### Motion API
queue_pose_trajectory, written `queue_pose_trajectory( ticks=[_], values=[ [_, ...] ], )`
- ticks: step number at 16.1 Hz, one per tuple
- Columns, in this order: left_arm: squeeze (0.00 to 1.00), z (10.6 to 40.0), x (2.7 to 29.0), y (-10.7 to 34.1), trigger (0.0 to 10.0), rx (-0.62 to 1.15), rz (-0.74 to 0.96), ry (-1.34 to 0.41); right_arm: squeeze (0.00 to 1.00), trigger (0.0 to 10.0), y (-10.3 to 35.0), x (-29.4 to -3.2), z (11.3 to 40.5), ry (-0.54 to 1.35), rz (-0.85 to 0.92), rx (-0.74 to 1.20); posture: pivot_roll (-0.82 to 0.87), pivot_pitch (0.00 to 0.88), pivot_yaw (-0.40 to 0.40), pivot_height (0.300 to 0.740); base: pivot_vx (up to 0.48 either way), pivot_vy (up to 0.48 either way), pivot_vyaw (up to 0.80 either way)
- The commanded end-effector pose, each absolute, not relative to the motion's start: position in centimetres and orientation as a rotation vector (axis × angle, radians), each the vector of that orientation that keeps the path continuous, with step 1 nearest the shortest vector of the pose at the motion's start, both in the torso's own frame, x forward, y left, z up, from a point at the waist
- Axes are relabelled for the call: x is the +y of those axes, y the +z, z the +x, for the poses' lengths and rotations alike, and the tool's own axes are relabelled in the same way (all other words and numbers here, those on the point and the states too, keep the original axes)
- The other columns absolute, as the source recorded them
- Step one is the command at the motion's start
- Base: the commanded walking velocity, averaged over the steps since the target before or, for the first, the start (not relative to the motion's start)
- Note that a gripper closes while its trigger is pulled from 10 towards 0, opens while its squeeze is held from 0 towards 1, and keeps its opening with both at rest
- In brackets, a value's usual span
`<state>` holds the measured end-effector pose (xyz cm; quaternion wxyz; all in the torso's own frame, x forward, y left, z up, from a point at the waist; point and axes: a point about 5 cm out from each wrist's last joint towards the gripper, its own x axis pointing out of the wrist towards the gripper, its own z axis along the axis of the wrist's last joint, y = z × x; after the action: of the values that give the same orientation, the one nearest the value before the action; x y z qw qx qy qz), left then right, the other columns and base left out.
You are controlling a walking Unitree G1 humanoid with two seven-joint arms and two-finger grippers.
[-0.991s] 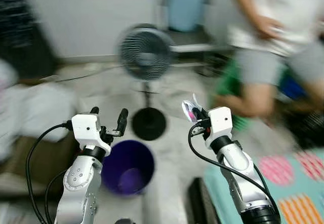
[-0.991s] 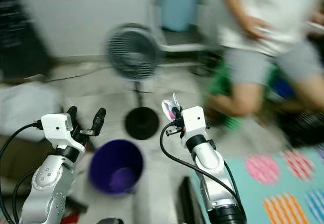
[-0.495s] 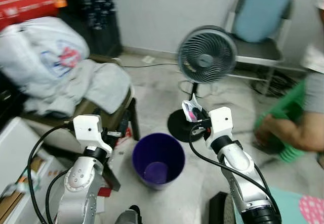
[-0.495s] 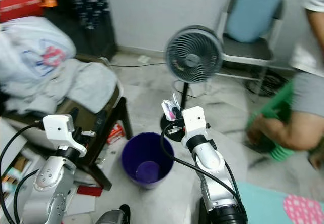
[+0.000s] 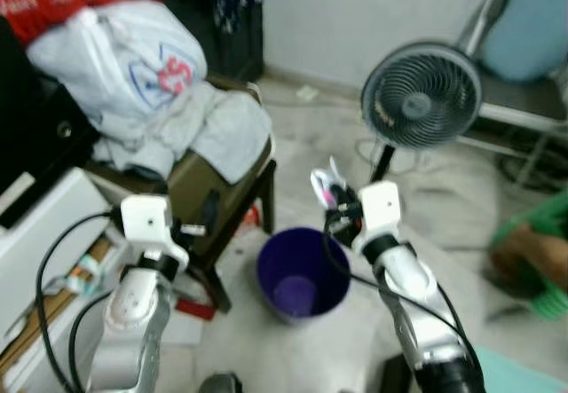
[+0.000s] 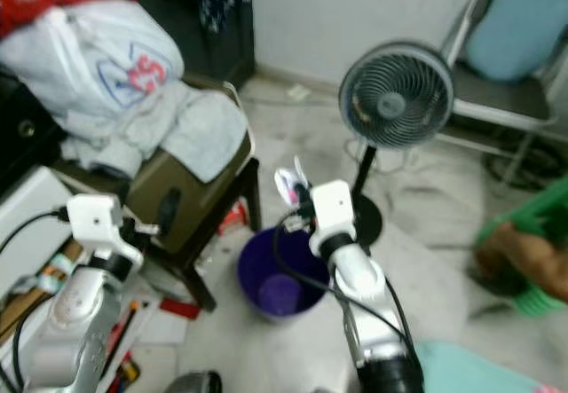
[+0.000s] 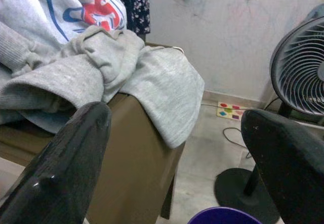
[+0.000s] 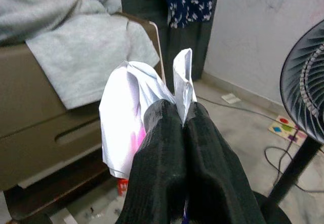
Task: Clean up the room
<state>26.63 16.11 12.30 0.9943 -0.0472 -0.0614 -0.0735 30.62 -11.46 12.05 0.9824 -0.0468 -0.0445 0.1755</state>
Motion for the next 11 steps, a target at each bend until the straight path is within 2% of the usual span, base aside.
queue_pose_trajectory(
  ticks=[1, 5, 8, 11],
  values=[
    [0.0, 26.5, 15.6, 12.3, 10.0, -0.121, -0.092, -0.166, 0.0, 10.0, 11.9, -12.1, 30.6, 0.328, -0.1, -0.081, 0.02, 0.153, -0.026, 0.74, 0.0, 0.0, 0.0],
    [0.0, 26.0, 14.4, 12.6, 10.0, -0.132, -0.085, -0.32, 0.0, 10.0, 11.5, -12.6, 30.5, 0.297, -0.103, -0.07, 0.02, 0.161, -0.024, 0.74, 0.0, 0.0, 0.0],
    [0.0, 24.9, 13.7, 12.8, 10.0, -0.137, -0.005, -0.422, 0.0, 10.0, 10.7, -13.5, 30.3, 0.24, -0.136, -0.022, 0.02, 0.159, -0.028, 0.74, 0.0, 0.0, 0.0],
    [0.0, 23.7, 15.3, 11.7, 10.0, -0.103, 0.035, -0.408, 0.0, 10.0, 9.5, -13.8, 30.2, 0.213, -0.158, 0.055, 0.01, 0.16, -0.002, 0.74, 0.0, 0.0, 0.0]
  ],
)
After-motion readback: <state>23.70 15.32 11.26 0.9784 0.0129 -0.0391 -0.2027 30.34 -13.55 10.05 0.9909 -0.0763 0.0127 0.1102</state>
